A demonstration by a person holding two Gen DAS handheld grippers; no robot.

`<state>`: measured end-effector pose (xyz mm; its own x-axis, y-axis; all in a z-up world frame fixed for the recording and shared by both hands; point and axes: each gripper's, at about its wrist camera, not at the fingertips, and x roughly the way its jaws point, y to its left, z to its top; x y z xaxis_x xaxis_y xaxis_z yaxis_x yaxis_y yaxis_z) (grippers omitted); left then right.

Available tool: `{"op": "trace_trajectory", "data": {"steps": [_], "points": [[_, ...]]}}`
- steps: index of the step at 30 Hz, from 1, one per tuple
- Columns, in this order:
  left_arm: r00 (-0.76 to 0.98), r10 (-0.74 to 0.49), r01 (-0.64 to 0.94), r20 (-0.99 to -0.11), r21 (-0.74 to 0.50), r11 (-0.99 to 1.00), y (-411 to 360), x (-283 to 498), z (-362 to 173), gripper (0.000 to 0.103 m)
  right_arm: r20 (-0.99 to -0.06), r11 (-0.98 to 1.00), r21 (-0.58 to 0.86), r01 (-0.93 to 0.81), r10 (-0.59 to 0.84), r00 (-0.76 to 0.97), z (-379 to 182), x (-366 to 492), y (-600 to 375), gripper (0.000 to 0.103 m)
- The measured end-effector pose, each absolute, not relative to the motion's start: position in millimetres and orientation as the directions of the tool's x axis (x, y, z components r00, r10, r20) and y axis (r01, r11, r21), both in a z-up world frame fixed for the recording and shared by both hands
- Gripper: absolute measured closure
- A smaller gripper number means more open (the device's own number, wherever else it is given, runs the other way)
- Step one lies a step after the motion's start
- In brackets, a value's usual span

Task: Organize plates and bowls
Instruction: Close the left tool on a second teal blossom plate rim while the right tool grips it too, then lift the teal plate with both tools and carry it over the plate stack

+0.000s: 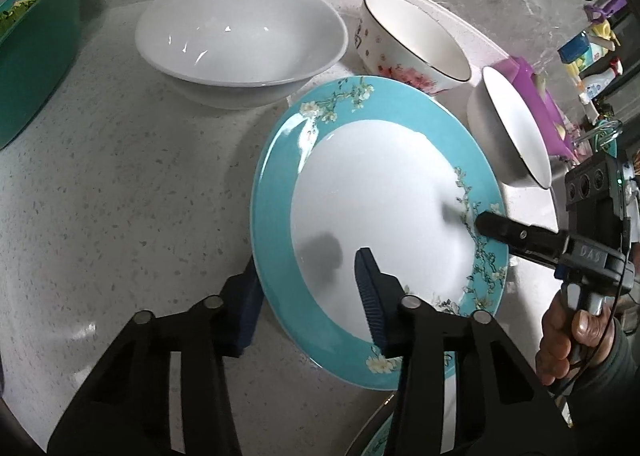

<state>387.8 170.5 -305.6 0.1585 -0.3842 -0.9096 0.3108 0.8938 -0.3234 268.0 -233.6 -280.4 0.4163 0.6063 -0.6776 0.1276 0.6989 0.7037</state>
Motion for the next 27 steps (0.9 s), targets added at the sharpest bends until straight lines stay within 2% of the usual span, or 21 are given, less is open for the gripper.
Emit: {"op": "trace_trajectory", "data": {"steps": [2,6,11,17,27], "points": [[0.152,-0.380,0.308,-0.912,-0.321,0.895,170.5,389.7,-308.0,0.068,-0.683,0.704,0.698,0.132,0.600,0.416,-282.2,268.1,-232.9,0.073],[0.148,-0.373,0.301,-0.916,-0.318,0.899,173.7,391.8,-309.5,0.075,-0.697,0.705,0.690,0.164,0.588,0.410,-286.4,268.0,-238.8,0.091],[0.165,-0.320,0.292,-0.933,-0.263,0.919,175.5,395.1,-309.4,0.085,-0.735,0.746,0.648,0.155,0.559,0.383,-282.6,270.5,-235.0,0.092],[0.168,-0.301,0.287,-0.939,-0.246,0.926,173.8,396.5,-307.4,0.085,-0.769,0.782,0.603,0.156,0.517,0.377,-279.1,270.7,-229.3,0.093],[0.186,-0.318,0.291,-0.930,-0.257,0.922,178.0,393.6,-295.6,0.087,-0.764,0.782,0.604,0.152,0.513,0.392,-272.9,269.7,-230.9,0.093]]}}
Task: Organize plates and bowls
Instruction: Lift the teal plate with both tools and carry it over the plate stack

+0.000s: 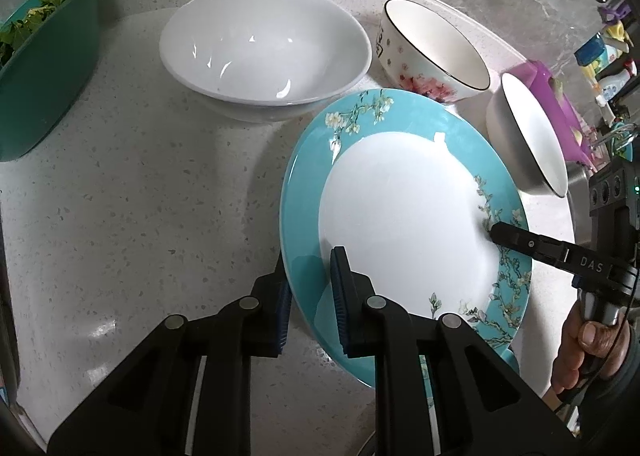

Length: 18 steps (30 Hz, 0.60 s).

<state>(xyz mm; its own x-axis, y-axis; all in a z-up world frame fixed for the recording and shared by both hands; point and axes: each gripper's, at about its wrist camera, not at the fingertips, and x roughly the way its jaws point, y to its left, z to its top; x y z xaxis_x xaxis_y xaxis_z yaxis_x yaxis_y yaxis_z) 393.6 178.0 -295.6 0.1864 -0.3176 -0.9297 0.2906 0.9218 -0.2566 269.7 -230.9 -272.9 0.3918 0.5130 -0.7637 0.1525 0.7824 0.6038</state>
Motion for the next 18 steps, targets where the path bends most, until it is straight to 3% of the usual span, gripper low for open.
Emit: {"op": "trace_trajectory", "data": {"steps": [18], "points": [[0.214,-0.325,0.310,-0.921,-0.251,0.917,176.7,383.1,-292.5,0.087,-0.770,0.806,0.580,0.119,0.494,0.404,-268.1,261.7,-227.1,0.093]]}}
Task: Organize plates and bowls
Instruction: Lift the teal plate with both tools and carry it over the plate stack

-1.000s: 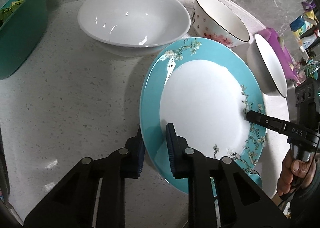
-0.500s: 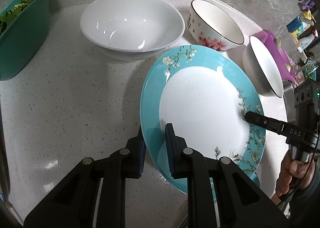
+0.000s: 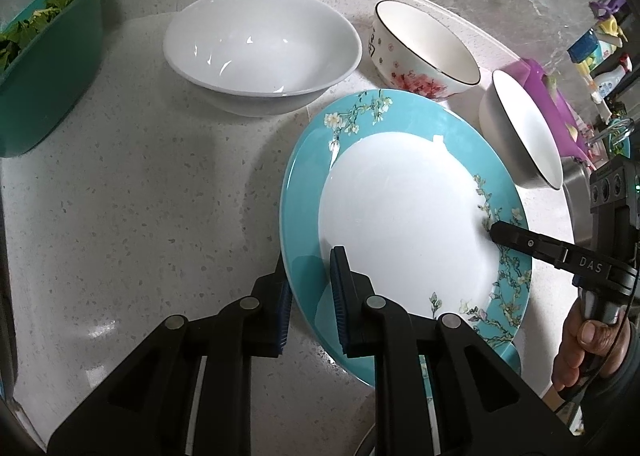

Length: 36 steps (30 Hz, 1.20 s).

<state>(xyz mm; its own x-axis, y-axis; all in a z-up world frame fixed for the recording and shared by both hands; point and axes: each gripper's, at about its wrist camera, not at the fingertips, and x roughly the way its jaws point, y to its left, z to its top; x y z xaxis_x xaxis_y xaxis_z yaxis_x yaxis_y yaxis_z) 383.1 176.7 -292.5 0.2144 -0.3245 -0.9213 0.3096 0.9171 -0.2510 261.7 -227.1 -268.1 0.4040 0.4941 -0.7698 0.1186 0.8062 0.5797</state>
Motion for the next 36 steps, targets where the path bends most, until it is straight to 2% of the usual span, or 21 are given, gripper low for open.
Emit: {"op": "trace_trajectory", "data": {"steps": [17,36], "points": [[0.262,-0.334,0.328,-0.905,-0.243,0.913,183.7,360.6,-261.1,0.087,-0.766,0.831,0.550,0.077,0.466,0.442,-245.8,249.8,-221.1,0.093],[0.310,-0.359,0.368,-0.880,-0.237,0.899,190.4,302.8,-220.4,0.087,-0.744,0.839,0.542,0.057,0.446,0.498,-208.5,192.7,-211.6,0.092]]}}
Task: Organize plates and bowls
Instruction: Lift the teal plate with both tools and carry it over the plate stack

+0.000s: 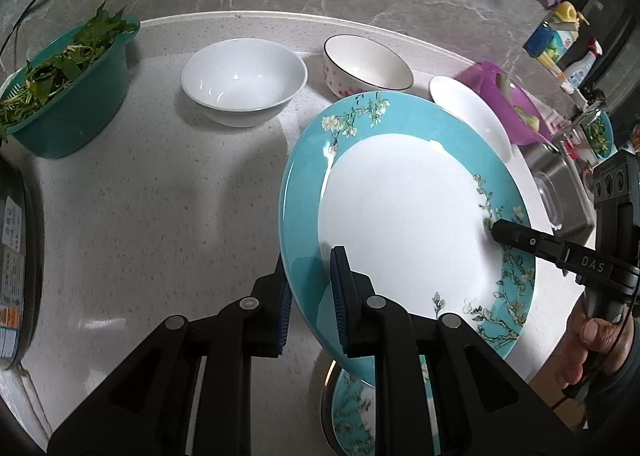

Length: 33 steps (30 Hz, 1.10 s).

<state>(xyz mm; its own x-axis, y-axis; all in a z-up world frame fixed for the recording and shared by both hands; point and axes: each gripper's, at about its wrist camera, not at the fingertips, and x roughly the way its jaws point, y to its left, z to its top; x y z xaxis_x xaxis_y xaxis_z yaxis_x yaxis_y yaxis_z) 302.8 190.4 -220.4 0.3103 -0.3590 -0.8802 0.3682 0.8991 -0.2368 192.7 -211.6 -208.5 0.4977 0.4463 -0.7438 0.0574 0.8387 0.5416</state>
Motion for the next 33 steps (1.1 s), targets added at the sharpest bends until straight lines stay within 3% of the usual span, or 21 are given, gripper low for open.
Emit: {"op": "trace_trajectory", "data": {"steps": [33], "points": [[0.266,-0.390,0.423,-0.881,-0.257,0.869,206.1,174.2,-231.2,0.087,-0.757,0.838,0.535,0.107,0.419,0.501,-215.0,81.7,-202.9,0.092]]}}
